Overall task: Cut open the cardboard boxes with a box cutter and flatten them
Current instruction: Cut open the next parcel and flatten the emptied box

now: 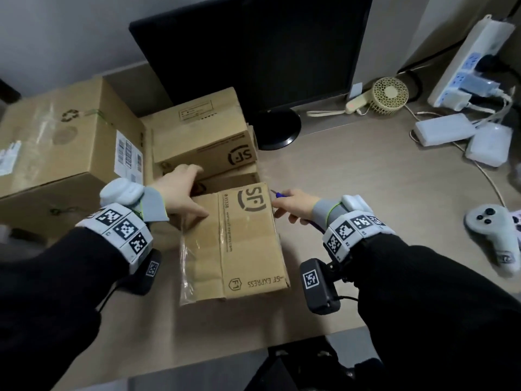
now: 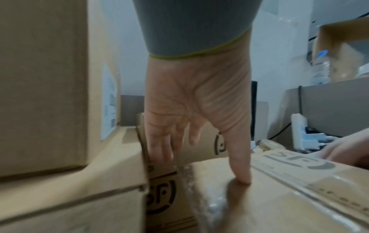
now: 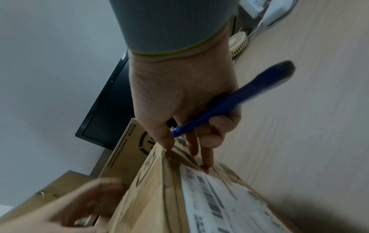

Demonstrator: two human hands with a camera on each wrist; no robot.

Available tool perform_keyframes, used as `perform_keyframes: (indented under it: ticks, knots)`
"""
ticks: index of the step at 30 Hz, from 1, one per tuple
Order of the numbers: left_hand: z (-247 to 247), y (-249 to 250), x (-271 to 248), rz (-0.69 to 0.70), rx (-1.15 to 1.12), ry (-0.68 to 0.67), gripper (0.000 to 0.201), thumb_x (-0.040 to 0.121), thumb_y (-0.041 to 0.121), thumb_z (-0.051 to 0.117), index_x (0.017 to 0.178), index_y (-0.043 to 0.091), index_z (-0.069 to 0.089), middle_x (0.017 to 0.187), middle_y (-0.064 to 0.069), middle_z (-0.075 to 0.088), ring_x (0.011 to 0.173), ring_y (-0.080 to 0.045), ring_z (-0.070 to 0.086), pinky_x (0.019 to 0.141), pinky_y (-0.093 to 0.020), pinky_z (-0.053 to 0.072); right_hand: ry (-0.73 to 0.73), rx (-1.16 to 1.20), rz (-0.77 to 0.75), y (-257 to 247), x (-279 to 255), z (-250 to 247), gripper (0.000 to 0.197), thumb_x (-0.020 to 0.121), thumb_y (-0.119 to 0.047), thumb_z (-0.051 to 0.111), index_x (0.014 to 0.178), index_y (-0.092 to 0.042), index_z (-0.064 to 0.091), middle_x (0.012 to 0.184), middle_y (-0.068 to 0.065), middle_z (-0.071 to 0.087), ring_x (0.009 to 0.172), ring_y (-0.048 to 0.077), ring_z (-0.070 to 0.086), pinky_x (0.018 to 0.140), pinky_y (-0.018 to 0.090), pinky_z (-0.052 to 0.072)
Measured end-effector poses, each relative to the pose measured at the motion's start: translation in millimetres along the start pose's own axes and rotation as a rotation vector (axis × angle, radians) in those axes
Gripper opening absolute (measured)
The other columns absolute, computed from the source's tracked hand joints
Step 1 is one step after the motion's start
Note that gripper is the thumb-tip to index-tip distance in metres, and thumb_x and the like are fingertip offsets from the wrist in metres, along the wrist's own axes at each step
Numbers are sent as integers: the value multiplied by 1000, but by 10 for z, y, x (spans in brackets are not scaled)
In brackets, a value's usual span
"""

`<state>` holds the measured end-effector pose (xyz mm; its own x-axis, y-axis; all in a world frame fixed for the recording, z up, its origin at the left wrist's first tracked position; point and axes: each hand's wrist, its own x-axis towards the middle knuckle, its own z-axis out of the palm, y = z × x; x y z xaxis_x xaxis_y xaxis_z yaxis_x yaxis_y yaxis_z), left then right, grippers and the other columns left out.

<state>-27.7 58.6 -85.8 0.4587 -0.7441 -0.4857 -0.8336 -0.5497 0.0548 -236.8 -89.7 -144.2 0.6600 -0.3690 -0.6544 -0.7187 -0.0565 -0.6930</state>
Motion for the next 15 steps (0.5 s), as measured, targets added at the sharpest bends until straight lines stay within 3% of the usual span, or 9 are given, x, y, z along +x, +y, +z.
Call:
perform_keyframes:
  ticks: [1,3,5,7,9,11,13,15]
  knots:
    - [-24,55,-6,68,-16,51,90,71,34,80,144,22,29,145,-8,35,129,-25,41,105,-39,40,9,9,-7,-16,20,28,13,94,-23,46,99,-12,51,98,7,62,60,15,42,48,23,26]
    - [-46,253,12,200,-11,139,77,76,27,72,143,25,33,140,-5,39,128,-25,39,104,-41,39,19,39,-11,-45,41,64,13,94,-22,45,99,-11,51,98,7,62,60,15,41,49,23,26]
    - [-42,496,84,253,16,133,57,82,36,63,135,25,44,132,-3,45,123,-24,39,100,-41,40,18,75,-2,-73,38,74,12,94,-22,43,97,-14,51,99,7,64,60,15,40,49,23,25]
    - [12,687,207,228,21,43,50,87,44,57,131,23,49,128,-4,47,120,-25,40,100,-42,40,17,93,13,-86,25,70,13,93,-20,41,94,-15,53,99,7,66,60,15,40,50,23,25]
    - [100,804,324,207,-54,-18,54,88,44,59,133,17,47,125,-7,51,116,-26,47,97,-39,43,20,107,27,-77,16,51,17,92,-20,41,101,-13,54,103,7,68,60,15,42,50,23,25]
    - [191,853,388,164,-219,-45,62,86,44,62,135,13,42,117,-8,59,100,-21,55,86,-32,45,32,113,45,-48,9,14,21,93,-19,40,108,-12,53,104,7,67,60,15,44,49,22,26]
    - [281,884,402,96,-274,-72,77,77,61,60,136,17,39,104,-2,60,91,-18,55,80,-31,44,45,112,70,7,-2,-37,20,95,-17,40,111,-10,50,103,7,66,59,14,47,47,22,27]
    - [333,885,379,46,-170,-56,88,63,75,47,132,20,42,99,6,54,96,-18,53,84,-34,42,47,133,95,70,7,-65,14,96,-14,39,107,-9,45,101,9,65,59,16,51,46,23,28]
